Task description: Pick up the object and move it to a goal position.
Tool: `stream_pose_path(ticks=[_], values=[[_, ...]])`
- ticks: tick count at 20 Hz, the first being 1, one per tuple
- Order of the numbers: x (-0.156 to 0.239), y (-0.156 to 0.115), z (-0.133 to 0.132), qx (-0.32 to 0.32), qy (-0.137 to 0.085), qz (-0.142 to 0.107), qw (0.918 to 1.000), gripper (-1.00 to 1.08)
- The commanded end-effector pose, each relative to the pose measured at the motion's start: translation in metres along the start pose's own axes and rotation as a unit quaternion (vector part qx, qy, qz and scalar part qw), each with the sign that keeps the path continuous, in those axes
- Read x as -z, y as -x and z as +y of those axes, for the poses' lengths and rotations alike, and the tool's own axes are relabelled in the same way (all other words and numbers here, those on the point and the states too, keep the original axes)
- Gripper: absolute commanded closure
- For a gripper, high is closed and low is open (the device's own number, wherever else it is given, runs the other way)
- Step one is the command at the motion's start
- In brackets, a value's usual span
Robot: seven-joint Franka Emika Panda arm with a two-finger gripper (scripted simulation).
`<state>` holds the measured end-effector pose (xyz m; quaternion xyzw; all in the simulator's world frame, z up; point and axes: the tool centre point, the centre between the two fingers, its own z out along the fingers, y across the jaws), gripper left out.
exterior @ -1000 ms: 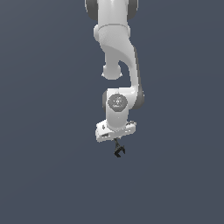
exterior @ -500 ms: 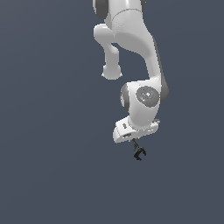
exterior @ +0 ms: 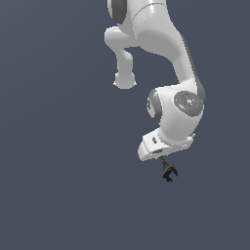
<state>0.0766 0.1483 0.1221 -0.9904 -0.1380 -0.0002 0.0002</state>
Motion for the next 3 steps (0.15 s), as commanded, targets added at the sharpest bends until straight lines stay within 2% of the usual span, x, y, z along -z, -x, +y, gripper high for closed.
stream_pose_path(ticks=[1,3], values=[[0.0026,-0.0027,-0.0025,-0.001,0.0,0.0,1.0,1.08],[0.0031,-0.0032,-0.0032,-0.001,0.0,0.0,1.0,1.08]])
